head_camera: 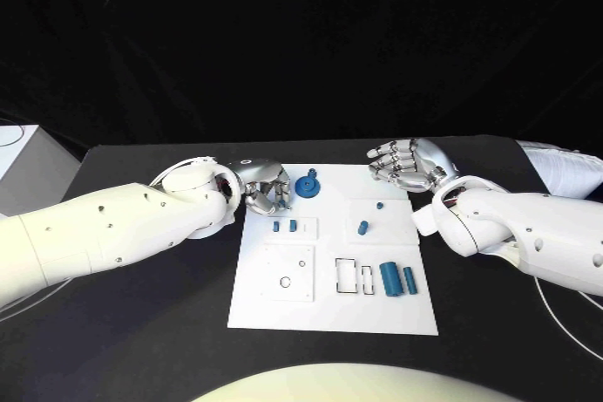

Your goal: Assemble the parts on the task board

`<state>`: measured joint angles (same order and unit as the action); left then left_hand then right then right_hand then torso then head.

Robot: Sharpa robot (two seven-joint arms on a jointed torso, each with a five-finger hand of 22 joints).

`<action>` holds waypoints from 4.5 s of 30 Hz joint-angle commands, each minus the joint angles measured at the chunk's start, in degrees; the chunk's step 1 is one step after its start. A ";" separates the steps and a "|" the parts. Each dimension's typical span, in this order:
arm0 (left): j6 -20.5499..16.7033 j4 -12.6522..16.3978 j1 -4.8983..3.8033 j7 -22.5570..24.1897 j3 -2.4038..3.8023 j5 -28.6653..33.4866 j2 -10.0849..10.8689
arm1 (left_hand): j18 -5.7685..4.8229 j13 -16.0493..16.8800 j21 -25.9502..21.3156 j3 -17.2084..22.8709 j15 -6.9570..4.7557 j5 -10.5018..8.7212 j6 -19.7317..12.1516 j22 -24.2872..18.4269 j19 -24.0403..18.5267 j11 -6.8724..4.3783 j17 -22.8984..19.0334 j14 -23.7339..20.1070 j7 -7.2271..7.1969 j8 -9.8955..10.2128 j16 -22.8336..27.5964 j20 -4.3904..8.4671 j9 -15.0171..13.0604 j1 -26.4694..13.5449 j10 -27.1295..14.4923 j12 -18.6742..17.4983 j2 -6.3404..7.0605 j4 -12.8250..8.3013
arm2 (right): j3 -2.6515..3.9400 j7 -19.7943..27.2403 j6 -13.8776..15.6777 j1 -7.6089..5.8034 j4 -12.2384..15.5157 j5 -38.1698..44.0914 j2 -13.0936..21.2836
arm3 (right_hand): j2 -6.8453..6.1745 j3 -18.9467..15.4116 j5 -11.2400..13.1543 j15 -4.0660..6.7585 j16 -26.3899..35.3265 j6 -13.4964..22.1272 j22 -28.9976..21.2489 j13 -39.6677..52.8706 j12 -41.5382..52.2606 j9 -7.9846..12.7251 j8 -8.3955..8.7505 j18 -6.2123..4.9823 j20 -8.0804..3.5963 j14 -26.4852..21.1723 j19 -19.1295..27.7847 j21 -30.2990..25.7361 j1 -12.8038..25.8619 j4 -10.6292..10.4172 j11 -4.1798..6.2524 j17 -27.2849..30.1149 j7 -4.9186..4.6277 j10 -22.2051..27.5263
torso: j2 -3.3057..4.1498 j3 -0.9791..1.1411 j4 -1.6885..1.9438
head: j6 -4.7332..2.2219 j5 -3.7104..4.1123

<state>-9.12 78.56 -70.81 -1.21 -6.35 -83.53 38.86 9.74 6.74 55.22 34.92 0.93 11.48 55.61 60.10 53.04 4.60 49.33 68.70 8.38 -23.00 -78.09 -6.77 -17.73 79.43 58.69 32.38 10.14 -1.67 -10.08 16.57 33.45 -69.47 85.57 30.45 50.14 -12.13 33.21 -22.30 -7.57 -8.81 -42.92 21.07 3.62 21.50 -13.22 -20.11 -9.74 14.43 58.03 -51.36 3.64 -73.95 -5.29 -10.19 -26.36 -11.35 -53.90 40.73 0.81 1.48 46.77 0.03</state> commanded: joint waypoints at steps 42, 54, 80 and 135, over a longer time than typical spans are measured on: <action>1.07 -0.39 0.75 -0.41 0.09 -0.41 -1.90 | 0.53 0.19 0.16 -0.07 0.03 0.01 0.50 -0.06 0.35 -0.02 0.09 0.57 0.05 0.53 -0.38 -0.09 -0.11 0.51 0.44 -0.49 -0.20 -0.46 | 0.04 0.51 -0.30 0.11 -0.13 -0.06 -0.12 | -0.09 0.44 0.31 -0.25 0.55 -0.60 -0.59 -0.03 -0.50 0.14 0.36 -0.76 0.05 0.34 0.55 -0.04 0.65 0.32 0.06 0.35 -2.46 -0.46 | -0.02 0.06 -0.03 | 0.36 -0.06; 1.30 -0.84 0.87 -0.42 0.09 -0.49 -2.04 | 0.58 0.19 -0.03 -0.06 0.05 0.02 0.43 -0.22 0.15 0.01 -0.04 0.47 0.06 0.65 -0.34 -0.09 -0.10 0.55 0.38 -0.60 -0.20 -0.49 | 0.04 0.50 -0.41 0.12 -0.14 -0.06 -0.14 | -0.09 0.44 0.31 -0.25 0.55 -0.60 -0.59 -0.03 -0.50 0.14 0.36 -0.76 0.05 0.34 0.55 -0.04 0.65 0.32 0.06 0.35 -2.46 -0.46 | 0.06 -0.03 -0.04 | 0.39 -0.12; 1.04 -0.86 0.89 -0.33 0.13 -0.76 -1.75 | 0.54 0.30 0.16 0.06 0.05 0.06 0.55 -0.06 0.31 0.02 0.01 0.43 0.11 0.84 -0.38 -0.06 -0.15 0.93 0.50 -0.76 -0.45 -0.71 | 0.04 0.57 -0.35 0.13 -0.12 -0.07 -0.15 | -0.06 0.47 0.32 -0.26 0.63 -0.67 -0.77 -0.03 -0.59 0.16 0.41 -0.76 0.06 0.37 0.55 -0.03 0.72 0.36 0.05 0.45 -2.47 -0.51 | 0.00 0.04 -0.06 | 0.32 -0.07; 2.61 -1.74 1.26 0.59 0.05 -0.24 -2.19 | 0.51 1.29 0.44 -0.90 -0.37 -0.27 2.30 0.16 0.55 -0.65 0.54 0.86 -0.52 0.72 -0.79 0.14 -0.79 0.98 1.83 -0.35 -0.72 -0.90 | 0.03 0.54 -0.41 0.16 -0.21 -0.17 -0.14 | -0.06 0.47 0.32 -0.26 0.63 -0.67 -0.77 -0.03 -0.59 0.16 0.41 -0.76 0.06 0.37 0.55 -0.03 0.72 0.36 0.05 0.45 -2.47 -0.51 | -0.01 0.04 -0.02 | 0.79 -0.04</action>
<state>-8.19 76.82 -69.83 -1.10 -6.12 -83.69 36.78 9.74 7.96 55.41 34.29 0.72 11.31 57.43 60.28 53.45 4.03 49.91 69.32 7.96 -22.10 -78.53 -6.77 -18.25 80.13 60.15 31.73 9.45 -2.61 -10.08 16.56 33.36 -69.35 85.40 30.41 50.05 -12.13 33.45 -22.30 -7.78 -8.47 -43.12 20.37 3.62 21.21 -13.13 -19.89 -9.74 14.64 58.24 -51.15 3.64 -73.95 -5.05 -10.19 -25.98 -11.15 -53.90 40.76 0.80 1.47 47.55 0.00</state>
